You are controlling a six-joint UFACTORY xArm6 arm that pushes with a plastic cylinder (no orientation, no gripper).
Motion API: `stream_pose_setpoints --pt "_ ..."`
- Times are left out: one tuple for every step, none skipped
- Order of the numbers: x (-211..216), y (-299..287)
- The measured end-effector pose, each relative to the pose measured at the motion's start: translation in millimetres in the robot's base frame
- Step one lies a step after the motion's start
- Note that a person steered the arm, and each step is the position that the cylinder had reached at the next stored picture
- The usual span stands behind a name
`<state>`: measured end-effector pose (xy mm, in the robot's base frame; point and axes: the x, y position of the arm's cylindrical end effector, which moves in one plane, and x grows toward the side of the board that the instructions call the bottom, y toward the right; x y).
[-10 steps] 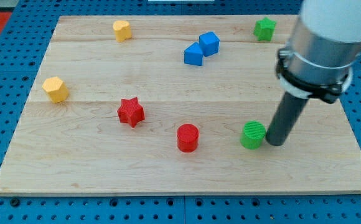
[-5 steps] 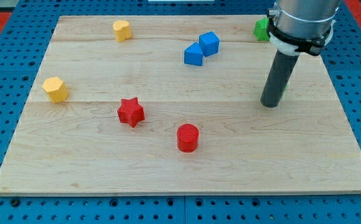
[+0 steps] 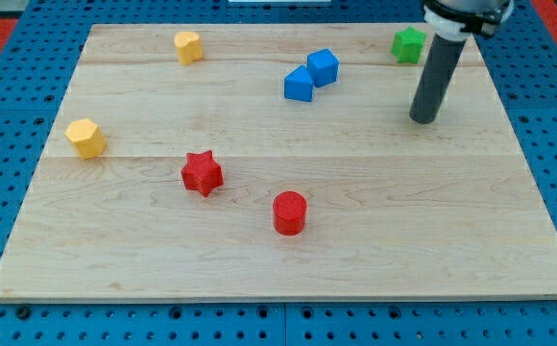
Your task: Place the green circle towards the bottom left side of the green star
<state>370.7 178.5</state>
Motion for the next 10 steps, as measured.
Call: stream_pose_setpoints --pt "-3 0" --pt "15 7" --pt "5 29" --pt "-28 1" --pt "-49 -12" --pt "-43 -10" --pt "-36 28" --pt "-57 29" --pt "-61 19" --pt "-64 15"
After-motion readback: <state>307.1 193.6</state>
